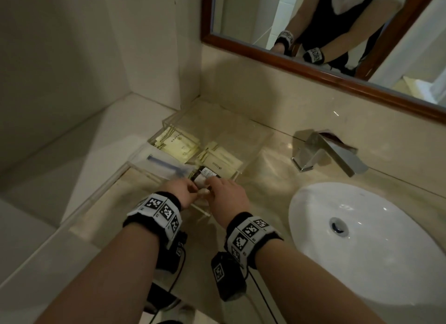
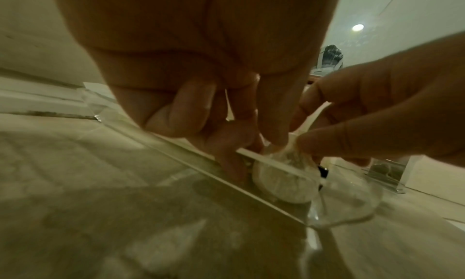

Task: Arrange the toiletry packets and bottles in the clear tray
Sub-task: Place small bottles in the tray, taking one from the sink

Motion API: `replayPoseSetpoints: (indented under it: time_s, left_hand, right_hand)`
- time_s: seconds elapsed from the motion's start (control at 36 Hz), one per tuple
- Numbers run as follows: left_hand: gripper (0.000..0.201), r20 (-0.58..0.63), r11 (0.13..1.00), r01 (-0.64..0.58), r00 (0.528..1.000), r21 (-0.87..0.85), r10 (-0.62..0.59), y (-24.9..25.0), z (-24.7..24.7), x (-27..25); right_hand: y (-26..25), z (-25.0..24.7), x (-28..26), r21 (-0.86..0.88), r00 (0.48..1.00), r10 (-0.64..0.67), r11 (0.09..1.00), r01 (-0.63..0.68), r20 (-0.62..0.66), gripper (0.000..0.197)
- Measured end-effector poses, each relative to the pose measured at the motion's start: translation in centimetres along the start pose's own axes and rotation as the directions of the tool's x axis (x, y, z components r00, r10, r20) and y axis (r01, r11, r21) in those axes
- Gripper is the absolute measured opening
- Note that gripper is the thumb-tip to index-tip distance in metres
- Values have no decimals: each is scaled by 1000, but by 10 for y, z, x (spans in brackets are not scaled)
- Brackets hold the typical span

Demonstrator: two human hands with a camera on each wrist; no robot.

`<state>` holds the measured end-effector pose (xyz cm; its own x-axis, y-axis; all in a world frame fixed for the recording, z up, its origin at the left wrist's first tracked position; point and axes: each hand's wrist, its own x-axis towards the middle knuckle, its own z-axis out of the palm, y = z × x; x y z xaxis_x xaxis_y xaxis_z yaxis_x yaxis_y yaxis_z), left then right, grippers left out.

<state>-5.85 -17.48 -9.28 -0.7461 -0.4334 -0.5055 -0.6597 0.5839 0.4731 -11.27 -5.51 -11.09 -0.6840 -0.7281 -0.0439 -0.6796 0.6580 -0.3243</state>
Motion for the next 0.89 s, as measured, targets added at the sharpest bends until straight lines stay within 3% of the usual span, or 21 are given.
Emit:
replayPoseSetpoints:
  time_s: [0.17,0.33,0.5,0.72,0.89]
  left_hand:
    - [30,-2,1000,-2,1000,29,2,4,-2,4]
    - [33,20,998,-2,1000,62,1,11,-1,6]
    - [32,31,976,-9,1000,219,2,16,-1,7]
    - [36,74,933,-5,997,359,-24,25,0,11]
    - [36,102,924,-32,995,381,-7,27,6,12]
  right_hand:
    - [3,-4,1,-28,1000,10,1000,-9,28,21]
    - [6,-8,0,-49,999,-7,999,9,37,23]
    - [7,-13,2,-86,997,-25,996,32,79,20]
    - [-3,-24,6,-303,976,-139,935,186,170,31]
    - [-6,-23,9,-376,969,-47,916,138,242,33]
